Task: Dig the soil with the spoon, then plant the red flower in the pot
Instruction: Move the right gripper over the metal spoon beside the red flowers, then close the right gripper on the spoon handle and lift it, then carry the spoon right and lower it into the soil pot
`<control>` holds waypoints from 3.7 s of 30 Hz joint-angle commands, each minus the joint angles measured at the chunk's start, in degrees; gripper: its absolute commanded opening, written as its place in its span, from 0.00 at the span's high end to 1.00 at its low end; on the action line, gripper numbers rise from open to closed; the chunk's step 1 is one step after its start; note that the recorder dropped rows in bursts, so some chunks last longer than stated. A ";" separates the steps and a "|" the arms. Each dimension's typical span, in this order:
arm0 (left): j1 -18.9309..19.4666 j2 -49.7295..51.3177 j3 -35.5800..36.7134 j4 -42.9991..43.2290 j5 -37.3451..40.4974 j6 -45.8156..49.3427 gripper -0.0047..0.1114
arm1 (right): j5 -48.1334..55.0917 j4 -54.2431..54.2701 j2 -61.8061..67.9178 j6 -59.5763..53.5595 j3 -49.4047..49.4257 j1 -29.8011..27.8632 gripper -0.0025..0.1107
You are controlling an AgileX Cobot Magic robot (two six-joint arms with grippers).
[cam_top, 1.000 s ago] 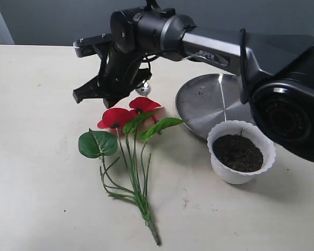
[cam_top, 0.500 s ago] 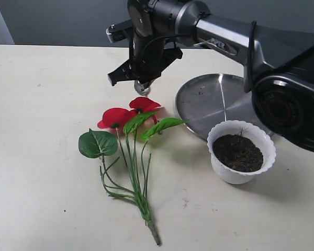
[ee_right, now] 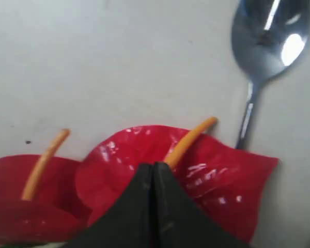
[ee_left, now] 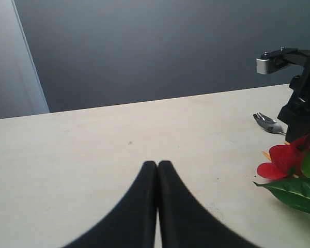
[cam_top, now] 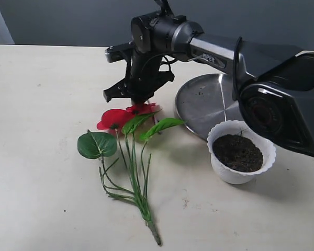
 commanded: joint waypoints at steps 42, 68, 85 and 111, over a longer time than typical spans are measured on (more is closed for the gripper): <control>-0.38 -0.21 -0.16 0.00 -0.59 0.00 0.96 | -9.82 1.81 3.07 1.81 -0.26 -5.82 0.64; -0.38 -0.21 -0.16 0.00 -0.60 0.00 0.96 | -7.60 0.37 5.42 1.83 -0.26 -5.82 0.98; -0.38 -0.21 -0.16 0.00 -0.60 0.00 0.96 | 5.15 -10.37 2.52 -2.63 -22.62 -6.85 0.98; -0.38 -0.21 -0.16 0.00 -0.60 0.00 0.96 | 9.46 -27.79 -43.32 -13.62 40.74 -7.60 0.98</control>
